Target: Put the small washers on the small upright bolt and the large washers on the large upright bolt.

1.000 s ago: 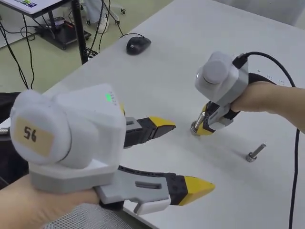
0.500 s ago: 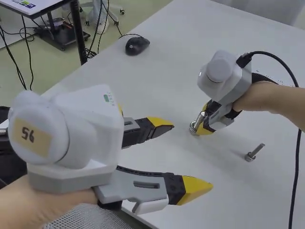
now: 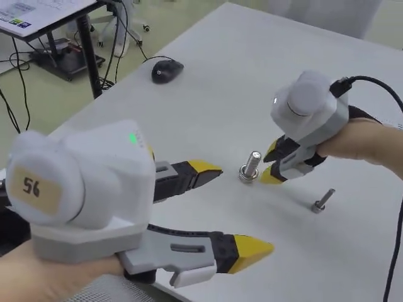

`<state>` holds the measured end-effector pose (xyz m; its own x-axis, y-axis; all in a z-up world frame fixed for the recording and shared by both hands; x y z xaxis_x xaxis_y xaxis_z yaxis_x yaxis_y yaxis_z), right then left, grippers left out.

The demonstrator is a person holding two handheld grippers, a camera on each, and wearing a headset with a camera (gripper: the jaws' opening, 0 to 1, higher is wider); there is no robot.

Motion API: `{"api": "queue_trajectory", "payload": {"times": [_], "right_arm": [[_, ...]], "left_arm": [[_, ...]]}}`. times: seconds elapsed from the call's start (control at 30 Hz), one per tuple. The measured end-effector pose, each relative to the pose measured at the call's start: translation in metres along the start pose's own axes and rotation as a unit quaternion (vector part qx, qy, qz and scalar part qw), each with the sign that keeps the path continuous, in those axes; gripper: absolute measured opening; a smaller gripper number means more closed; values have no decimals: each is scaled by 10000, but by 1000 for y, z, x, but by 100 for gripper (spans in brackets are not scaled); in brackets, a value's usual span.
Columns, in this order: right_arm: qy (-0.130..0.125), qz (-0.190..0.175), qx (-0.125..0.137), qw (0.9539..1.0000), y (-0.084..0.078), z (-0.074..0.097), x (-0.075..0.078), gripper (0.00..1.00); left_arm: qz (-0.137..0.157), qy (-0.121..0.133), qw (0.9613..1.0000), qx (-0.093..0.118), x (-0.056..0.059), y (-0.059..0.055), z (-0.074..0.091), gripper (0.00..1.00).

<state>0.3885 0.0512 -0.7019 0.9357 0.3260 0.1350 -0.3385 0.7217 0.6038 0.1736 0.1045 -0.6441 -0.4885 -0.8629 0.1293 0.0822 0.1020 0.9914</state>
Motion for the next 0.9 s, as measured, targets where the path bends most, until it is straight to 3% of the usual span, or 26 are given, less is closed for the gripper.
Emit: {"api": "queue_trajectory", "payload": {"times": [0.2, 0.33, 0.4, 0.6, 0.67, 0.77, 0.87, 0.9], "right_arm": [[-292, -259, 513, 9979, -3, 21, -16, 26], [-491, -450, 1088, 9918, 1, 36, -32, 27], [-490, -353, 1324, 9894, 3, 41, -41, 28], [-716, -585, 1700, 9811, 2, 59, -68, 29], [-861, -674, 1958, 9745, 2, 66, -76, 29], [-1036, -882, 2479, 9592, 1, 77, -88, 31], [-1227, -1201, 3009, 9381, -8, 90, -101, 32], [-1258, -1275, 3063, 9349, -12, 93, -104, 32]], "left_arm": [[-23, -110, 9999, -101, 0, -2, -2, 62], [-98, -78, 9999, -114, -2, -1, -2, 62], [-98, -71, 9999, -54, -2, 2, -2, 62], [-5, -120, 9999, -25, -3, 7, -3, 62], [14, -83, 10000, 32, -5, 11, -3, 62], [61, -73, 9999, 111, -8, 15, -2, 62], [77, -72, 9999, 131, -10, 17, 0, 62], [65, -77, 9999, 123, -10, 18, 0, 62]]}}
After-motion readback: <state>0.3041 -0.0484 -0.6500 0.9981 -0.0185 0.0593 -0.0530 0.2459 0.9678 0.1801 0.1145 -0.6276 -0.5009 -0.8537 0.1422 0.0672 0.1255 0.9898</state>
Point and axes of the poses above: the centre of the closed fingertips' face, and the gripper's own axes: z roughly backward along the fingers, x roughly to its right, y roughly out of its top, the point moved 8 cm from there along z, roughly backward along the fingers, and after that the axes turned 14 degrees about x, right-handed, at the moved point
